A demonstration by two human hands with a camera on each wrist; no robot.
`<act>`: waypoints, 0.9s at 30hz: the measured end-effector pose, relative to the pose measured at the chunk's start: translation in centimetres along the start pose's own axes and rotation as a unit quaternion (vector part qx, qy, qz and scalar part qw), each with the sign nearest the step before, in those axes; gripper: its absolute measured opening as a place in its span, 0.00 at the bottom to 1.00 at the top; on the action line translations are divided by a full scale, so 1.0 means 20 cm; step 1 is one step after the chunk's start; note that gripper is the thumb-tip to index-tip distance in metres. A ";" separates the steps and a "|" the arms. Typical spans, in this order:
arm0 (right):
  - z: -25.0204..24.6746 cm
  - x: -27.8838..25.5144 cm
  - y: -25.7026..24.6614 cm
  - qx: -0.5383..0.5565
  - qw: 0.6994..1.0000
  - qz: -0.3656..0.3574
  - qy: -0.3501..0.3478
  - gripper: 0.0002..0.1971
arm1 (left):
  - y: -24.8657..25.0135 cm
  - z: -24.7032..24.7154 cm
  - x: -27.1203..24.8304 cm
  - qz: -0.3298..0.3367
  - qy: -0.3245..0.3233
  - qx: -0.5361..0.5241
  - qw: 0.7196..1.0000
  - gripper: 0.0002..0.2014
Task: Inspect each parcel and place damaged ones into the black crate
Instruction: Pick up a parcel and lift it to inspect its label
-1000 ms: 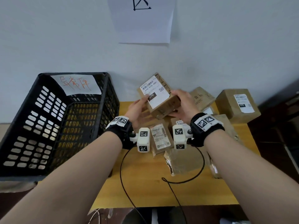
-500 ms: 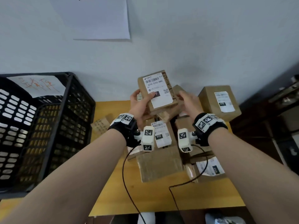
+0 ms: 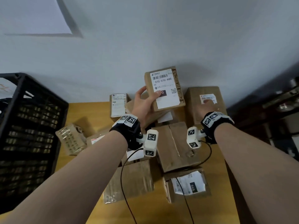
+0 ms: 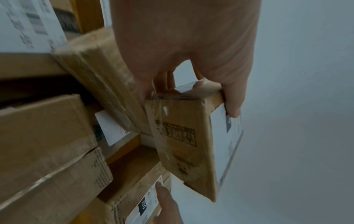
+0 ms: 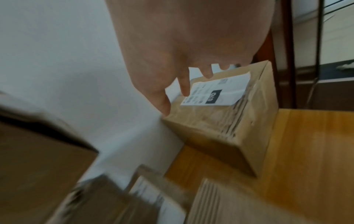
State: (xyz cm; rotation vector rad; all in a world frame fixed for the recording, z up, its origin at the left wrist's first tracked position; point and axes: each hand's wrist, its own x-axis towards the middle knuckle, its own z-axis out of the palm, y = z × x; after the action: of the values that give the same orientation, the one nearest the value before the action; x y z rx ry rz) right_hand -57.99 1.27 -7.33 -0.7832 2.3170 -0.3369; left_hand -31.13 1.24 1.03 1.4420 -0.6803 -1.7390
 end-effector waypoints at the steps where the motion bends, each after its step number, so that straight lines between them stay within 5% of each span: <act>1: -0.05 -0.03 -0.01 0.009 1.000 0.013 -0.002 0.40 | -0.01 0.03 0.02 -0.005 -0.012 -0.012 1.000 0.38; 6: -0.19 -0.05 0.03 -0.029 0.999 0.032 0.004 0.42 | -0.02 0.15 0.10 -0.025 -0.025 -0.032 0.999 0.36; 14: -0.12 0.02 0.03 0.078 0.997 0.004 -0.020 0.47 | 0.01 0.22 0.16 -0.035 -0.028 0.000 0.999 0.31; 19: 0.03 -0.07 -0.11 0.101 0.992 -0.008 -0.072 0.58 | 0.07 0.13 0.19 -0.029 -0.023 0.046 0.998 0.33; 27: 0.22 -0.23 -0.26 0.085 0.986 -0.023 -0.141 0.62 | 0.10 -0.13 0.19 -0.012 -0.008 0.047 0.999 0.31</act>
State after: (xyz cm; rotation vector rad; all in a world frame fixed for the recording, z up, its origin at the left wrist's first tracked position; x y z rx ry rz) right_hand -49.98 -0.20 -6.10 -0.7475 1.9801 -0.4106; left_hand -28.35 -2.82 -0.12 1.5067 -0.7645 -1.7596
